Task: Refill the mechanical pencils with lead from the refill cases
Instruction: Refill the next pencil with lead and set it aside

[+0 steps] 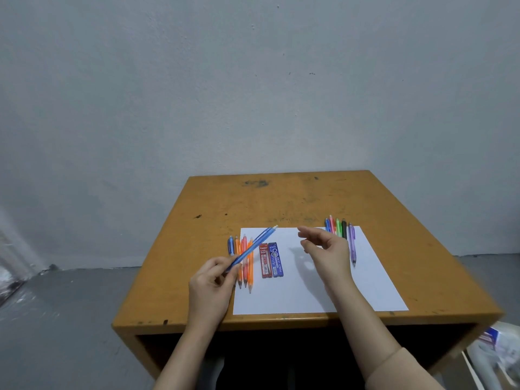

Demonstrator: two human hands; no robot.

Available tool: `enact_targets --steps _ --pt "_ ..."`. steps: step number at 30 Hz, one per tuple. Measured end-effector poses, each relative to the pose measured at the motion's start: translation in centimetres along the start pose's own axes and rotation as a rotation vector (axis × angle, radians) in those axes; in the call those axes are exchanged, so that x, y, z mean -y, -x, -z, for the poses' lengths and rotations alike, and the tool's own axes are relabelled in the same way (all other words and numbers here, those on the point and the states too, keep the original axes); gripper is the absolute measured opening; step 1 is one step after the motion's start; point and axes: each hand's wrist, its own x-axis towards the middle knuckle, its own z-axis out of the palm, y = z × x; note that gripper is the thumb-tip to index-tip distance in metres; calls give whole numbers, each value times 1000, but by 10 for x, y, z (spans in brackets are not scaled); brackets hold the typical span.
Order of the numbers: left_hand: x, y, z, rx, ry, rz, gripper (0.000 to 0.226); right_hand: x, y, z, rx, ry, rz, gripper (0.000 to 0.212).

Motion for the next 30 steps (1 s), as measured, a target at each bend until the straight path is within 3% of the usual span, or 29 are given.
enact_targets --steps 7,18,24,30 --pt "-4 0 0 16 -2 22 25 -18 -20 -2 93 359 -49 27" --pt "-3 1 1 47 -1 13 26 -22 -18 -10 137 400 -91 16" --pt "0 1 0 54 -2 -9 26 -15 -17 -5 96 189 -145 16" --pt "-3 3 0 72 18 -33 28 1 -10 -4 57 -287 -256 16"
